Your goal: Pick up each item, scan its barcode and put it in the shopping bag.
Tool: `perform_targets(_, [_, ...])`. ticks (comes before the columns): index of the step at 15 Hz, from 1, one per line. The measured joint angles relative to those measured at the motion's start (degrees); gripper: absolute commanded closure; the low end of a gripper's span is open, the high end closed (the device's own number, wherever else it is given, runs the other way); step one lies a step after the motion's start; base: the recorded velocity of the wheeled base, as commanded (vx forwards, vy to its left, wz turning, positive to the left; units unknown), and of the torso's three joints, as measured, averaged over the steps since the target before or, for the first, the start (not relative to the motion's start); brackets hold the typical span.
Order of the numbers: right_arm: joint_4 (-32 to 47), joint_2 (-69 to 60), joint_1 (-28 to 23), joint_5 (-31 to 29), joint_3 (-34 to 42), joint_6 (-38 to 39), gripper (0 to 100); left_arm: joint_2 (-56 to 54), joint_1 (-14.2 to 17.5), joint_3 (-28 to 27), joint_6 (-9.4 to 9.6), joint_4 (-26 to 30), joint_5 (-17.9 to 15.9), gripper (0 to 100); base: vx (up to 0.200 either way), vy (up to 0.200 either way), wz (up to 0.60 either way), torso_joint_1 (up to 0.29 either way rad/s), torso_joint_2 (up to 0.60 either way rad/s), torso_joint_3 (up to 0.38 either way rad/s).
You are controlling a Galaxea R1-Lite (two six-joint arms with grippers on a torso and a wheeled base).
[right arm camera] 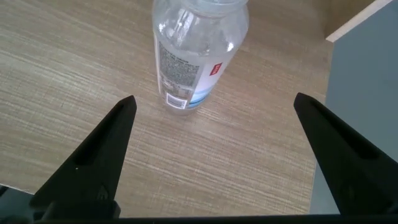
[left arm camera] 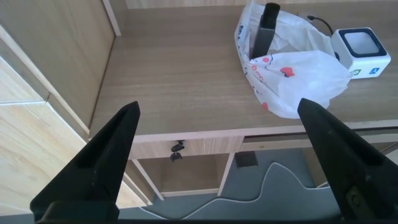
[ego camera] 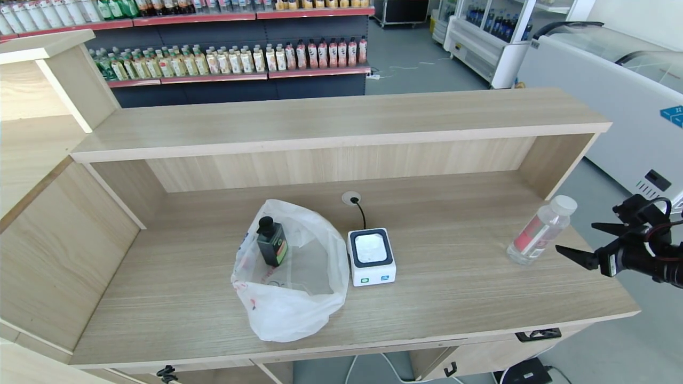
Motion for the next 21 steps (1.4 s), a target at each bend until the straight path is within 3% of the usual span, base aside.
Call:
perform_targets(4, [-5.45,3.78,0.94,-0.02,-0.56,-0.05,0,0.0,0.0,0.0,0.05,0.0,-0.05,0,0.0,0.0,0.0,0.0,0.0,0.0])
perform_targets(21, [-11.36,11.67,5.99,2.71,-4.78,0.02,0,0.0,0.0,0.0,0.02,0.0,-0.02,0,0.0,0.0,0.0,0.0,0.0,0.0])
